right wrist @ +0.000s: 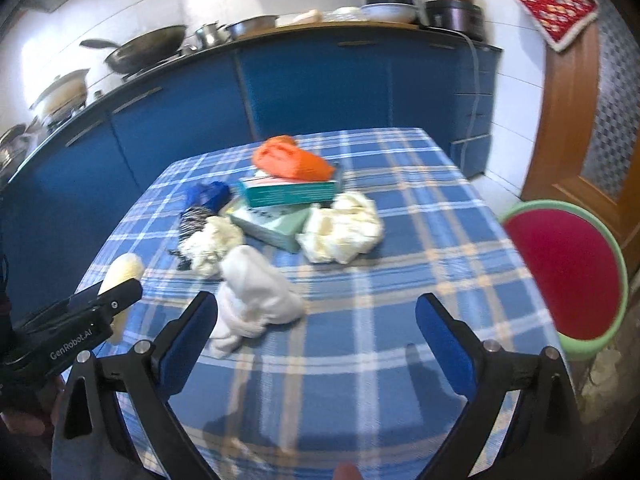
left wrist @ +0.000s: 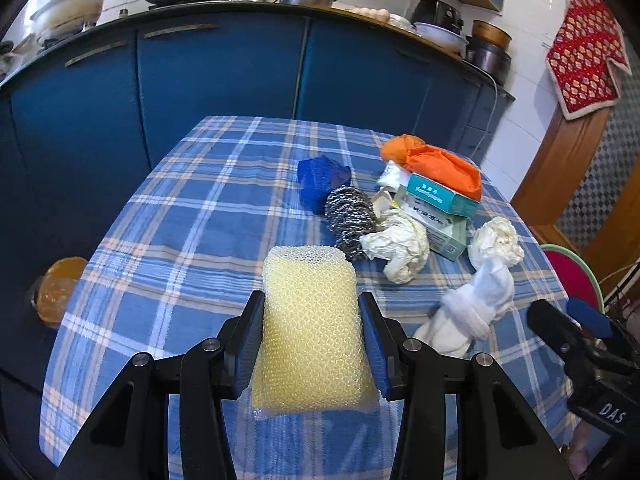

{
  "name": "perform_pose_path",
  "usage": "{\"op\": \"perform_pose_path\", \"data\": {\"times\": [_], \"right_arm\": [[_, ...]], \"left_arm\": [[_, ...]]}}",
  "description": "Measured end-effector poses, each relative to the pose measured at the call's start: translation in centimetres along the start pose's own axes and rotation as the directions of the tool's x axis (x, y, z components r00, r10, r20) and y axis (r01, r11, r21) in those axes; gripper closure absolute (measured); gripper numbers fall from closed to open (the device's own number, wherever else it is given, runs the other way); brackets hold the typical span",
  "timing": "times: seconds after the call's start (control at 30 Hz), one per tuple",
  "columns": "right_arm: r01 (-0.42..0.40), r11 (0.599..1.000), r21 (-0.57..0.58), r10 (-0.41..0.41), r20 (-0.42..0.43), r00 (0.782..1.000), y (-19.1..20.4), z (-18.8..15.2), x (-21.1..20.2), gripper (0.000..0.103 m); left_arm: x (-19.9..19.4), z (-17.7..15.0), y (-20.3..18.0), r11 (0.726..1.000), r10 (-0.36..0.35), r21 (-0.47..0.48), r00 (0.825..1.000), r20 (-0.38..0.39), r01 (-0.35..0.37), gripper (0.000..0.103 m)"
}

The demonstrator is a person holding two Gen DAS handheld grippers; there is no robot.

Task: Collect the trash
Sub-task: 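Carry the sponge and sock over the red bucket with both tools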

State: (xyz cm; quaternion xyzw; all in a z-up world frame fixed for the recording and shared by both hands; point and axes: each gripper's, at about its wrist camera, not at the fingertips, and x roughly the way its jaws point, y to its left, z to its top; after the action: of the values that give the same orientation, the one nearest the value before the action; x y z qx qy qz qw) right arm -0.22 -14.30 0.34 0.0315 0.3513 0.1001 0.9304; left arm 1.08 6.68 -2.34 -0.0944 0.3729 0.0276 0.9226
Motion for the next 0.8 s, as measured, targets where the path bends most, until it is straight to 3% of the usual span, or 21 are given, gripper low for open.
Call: {"op": "perform_pose_path", "data": {"times": [0.4, 0.47, 0.53, 0.8], "right_arm": [[-0.062, 0.997, -0.04, 0.057, -0.1, 0.993, 2.9, -0.1, 4.1, 0.016], [-0.061, 0.997, -0.039, 0.056, -0.113, 0.992, 3.1, -0.2, 4.5, 0.022], [-0.066, 0.997, -0.033, 0.062, -0.125, 0.99, 3.1, -0.4, 4.8, 0.037], [-0.093, 0.996, 0.002, 0.092, -0.133, 0.987, 2.8, -0.9, 5.2, 0.068]], "left_arm": [[0.3, -0.1, 0.7, 1.0, -0.003, -0.013, 1.0, -0.004, 0.003, 0.055], [0.4, -0.2, 0.8, 1.0, -0.003, -0.015, 1.0, -0.004, 0.003, 0.055], [0.5, -0.3, 0.8, 1.0, -0.003, -0.016, 1.0, -0.005, 0.003, 0.055], [0.5, -0.4, 0.2, 1.0, -0.016, -0.004, 1.0, -0.008, 0.016, 0.055]]}}
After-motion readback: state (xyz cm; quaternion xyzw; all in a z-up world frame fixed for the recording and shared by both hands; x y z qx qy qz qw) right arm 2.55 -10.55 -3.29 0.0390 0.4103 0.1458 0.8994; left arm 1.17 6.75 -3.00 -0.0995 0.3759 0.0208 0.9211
